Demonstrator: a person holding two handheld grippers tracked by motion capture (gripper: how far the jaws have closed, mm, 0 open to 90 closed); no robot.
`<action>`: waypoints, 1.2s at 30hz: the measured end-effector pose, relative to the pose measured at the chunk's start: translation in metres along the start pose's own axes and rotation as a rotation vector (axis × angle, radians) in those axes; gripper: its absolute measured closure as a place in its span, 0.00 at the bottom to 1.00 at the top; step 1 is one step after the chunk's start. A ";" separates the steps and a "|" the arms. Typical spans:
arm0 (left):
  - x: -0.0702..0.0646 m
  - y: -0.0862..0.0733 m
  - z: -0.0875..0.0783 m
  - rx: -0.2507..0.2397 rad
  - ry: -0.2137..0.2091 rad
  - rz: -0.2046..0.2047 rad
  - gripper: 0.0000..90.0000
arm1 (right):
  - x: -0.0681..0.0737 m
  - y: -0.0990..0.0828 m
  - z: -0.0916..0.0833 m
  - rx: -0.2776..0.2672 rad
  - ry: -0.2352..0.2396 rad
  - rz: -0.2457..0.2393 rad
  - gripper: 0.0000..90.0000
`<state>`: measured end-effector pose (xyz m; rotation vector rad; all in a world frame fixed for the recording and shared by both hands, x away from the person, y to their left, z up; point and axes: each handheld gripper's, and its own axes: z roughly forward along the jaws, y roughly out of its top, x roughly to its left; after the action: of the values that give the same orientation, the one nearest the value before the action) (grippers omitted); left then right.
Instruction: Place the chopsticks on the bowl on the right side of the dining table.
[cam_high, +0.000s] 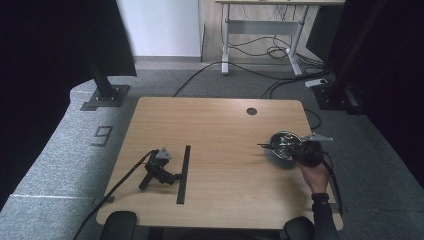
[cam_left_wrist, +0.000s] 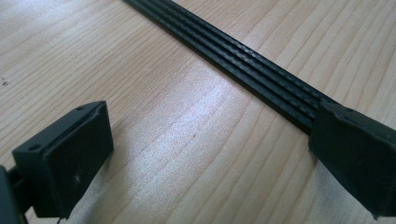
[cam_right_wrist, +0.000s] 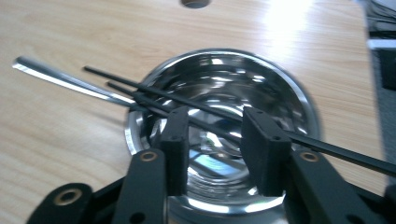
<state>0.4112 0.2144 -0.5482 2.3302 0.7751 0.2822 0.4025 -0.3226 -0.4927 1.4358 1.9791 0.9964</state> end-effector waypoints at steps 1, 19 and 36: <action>0.000 0.000 0.000 0.000 -0.001 0.000 0.00 | 0.002 0.000 0.002 0.003 0.008 -0.006 0.72; 0.000 0.000 0.000 0.000 0.000 0.003 0.00 | 0.025 0.001 0.026 0.044 0.003 -0.145 0.76; 0.000 0.000 0.000 0.000 0.000 0.002 0.00 | 0.022 0.003 0.036 0.040 -0.025 -0.154 0.79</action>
<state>0.4113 0.2146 -0.5483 2.3316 0.7722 0.2828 0.4237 -0.2912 -0.5115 1.2877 2.0675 0.8722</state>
